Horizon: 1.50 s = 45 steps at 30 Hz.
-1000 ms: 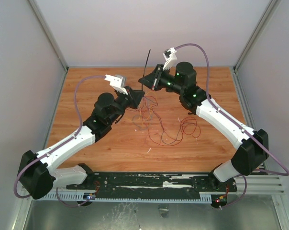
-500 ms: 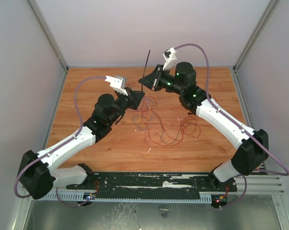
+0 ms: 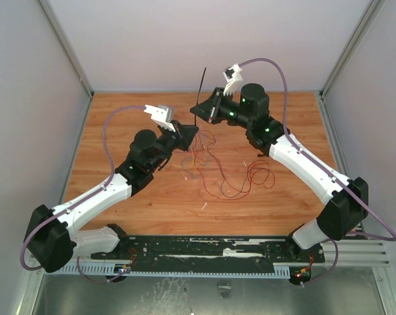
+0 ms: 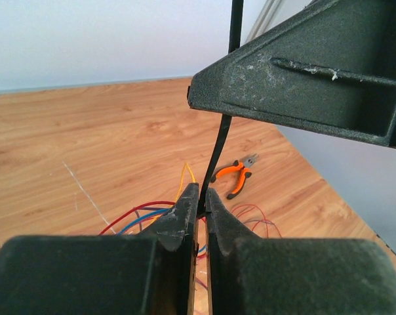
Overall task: Zip-tie the wires
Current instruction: Adjust the ribbon.
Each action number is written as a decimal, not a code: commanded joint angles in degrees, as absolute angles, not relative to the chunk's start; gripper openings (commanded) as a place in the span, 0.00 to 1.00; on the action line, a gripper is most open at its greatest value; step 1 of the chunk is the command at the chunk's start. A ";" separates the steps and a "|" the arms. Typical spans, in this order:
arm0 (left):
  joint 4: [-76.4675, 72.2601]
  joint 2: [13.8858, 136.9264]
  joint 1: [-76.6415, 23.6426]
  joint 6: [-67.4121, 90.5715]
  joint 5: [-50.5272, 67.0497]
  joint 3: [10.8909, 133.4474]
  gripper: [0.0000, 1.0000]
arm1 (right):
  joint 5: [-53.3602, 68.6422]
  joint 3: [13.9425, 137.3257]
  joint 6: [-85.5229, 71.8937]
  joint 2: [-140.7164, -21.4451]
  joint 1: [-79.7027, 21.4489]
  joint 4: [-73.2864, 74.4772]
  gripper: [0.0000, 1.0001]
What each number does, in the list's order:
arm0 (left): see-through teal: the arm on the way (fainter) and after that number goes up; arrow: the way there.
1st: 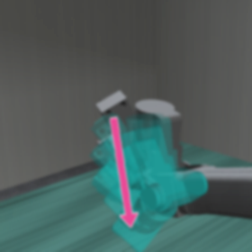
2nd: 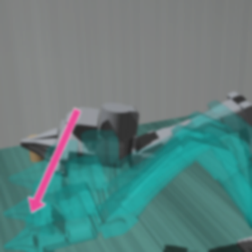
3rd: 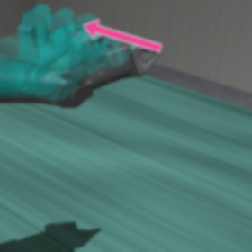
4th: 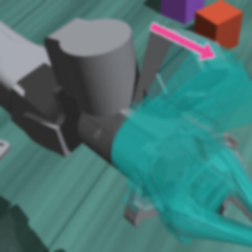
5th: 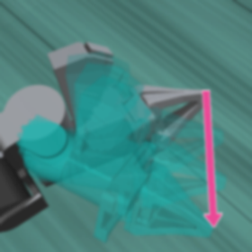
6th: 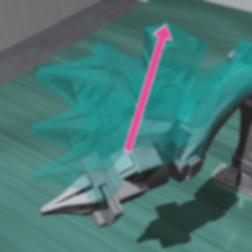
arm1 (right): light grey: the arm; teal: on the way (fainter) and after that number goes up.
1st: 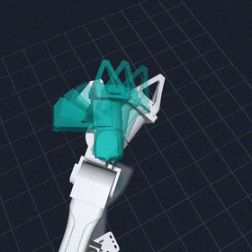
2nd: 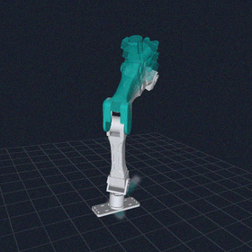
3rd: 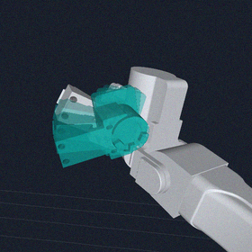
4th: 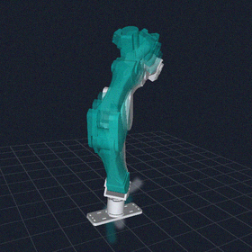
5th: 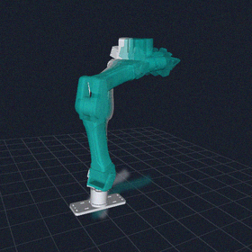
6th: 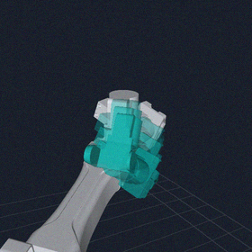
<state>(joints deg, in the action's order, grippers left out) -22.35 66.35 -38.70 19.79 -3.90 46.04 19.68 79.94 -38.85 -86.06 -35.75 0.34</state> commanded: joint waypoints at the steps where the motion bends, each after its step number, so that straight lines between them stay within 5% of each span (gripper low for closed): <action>1: -20.89 67.49 -38.50 20.08 -2.96 44.17 0.09 | 18.24 84.82 -38.01 -84.80 -35.85 -2.71 0.00; 45: -28.06 74.84 -38.69 21.42 0.06 36.10 0.13 | 18.42 90.37 -36.60 -83.95 -34.17 -0.41 0.00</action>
